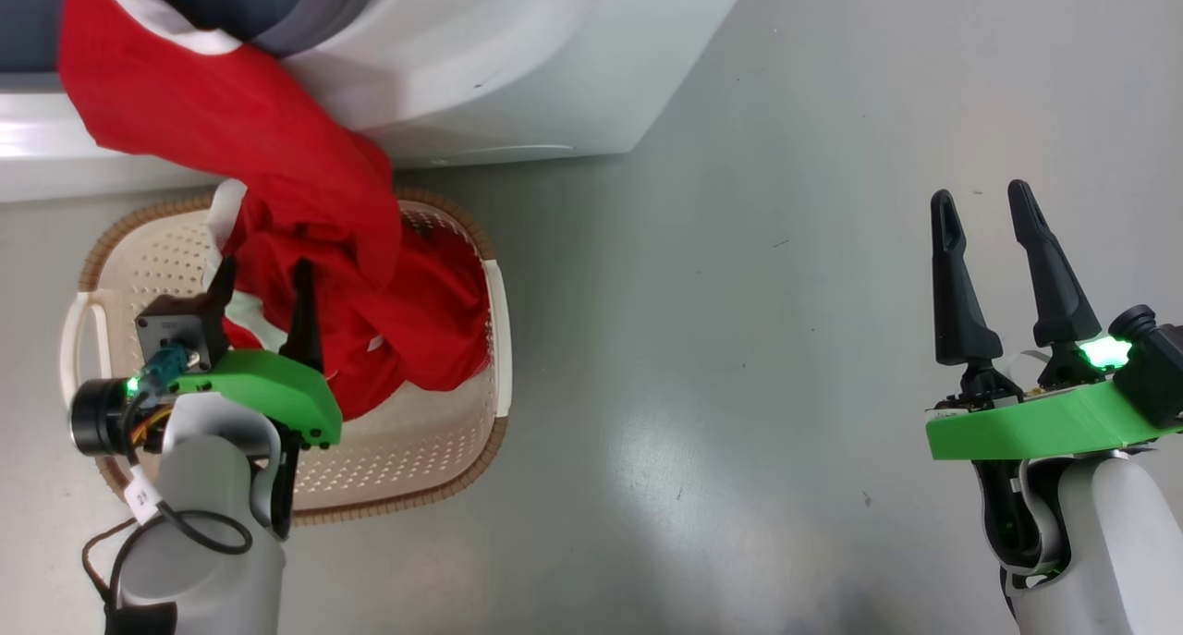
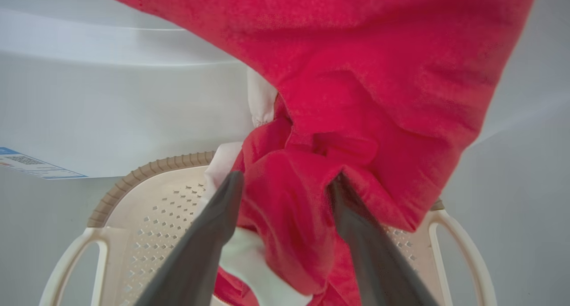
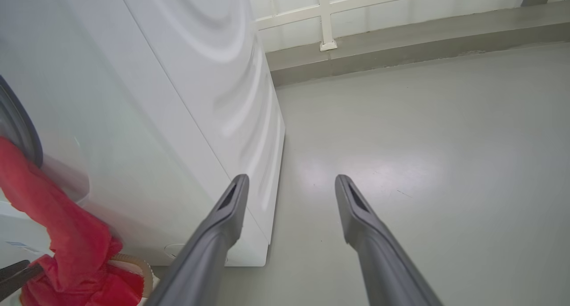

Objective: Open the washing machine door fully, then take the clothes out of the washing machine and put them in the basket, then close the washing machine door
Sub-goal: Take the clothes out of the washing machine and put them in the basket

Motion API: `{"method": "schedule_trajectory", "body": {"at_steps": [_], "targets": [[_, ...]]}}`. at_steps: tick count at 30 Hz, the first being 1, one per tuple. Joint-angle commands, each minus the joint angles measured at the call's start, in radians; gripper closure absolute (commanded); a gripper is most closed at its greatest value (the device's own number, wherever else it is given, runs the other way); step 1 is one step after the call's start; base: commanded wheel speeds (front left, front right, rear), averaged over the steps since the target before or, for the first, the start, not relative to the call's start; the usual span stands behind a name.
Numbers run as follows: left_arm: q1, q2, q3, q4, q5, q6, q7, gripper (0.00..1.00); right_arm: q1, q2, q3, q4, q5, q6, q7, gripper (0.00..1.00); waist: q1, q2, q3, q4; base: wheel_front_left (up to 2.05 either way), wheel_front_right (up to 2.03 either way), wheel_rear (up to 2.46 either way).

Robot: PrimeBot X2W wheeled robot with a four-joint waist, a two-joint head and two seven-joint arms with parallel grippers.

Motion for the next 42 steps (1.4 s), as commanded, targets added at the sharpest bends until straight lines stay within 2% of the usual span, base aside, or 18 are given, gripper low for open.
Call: {"method": "schedule_trajectory", "body": {"at_steps": [1,19,34,42], "targets": [[0.023,0.03,0.021,-0.024,0.008,-0.001,-0.005,0.0,0.013,-0.003,0.02,-0.022,-0.006,0.007,-0.006,0.0,0.0,-0.0001,-0.003,0.002,0.0,0.0,0.0],[0.114,0.02,0.035,-0.277,-0.039,-0.033,-0.005,0.0,0.027,-0.003,0.009,-0.02,-0.012,0.007,-0.006,0.0,0.0,-0.0001,-0.039,0.024,0.0,0.0,0.0],[0.287,0.019,0.024,-0.627,-0.091,-0.047,-0.005,0.0,0.049,-0.003,0.005,-0.014,-0.023,0.007,-0.006,0.0,0.0,-0.0001,-0.08,0.042,0.0,0.0,0.0],[0.385,0.019,0.019,-0.792,-0.114,-0.033,-0.005,0.0,0.055,-0.003,0.001,-0.015,-0.024,0.007,-0.006,0.0,0.0,-0.0001,-0.09,0.044,0.0,0.0,0.0]]}}
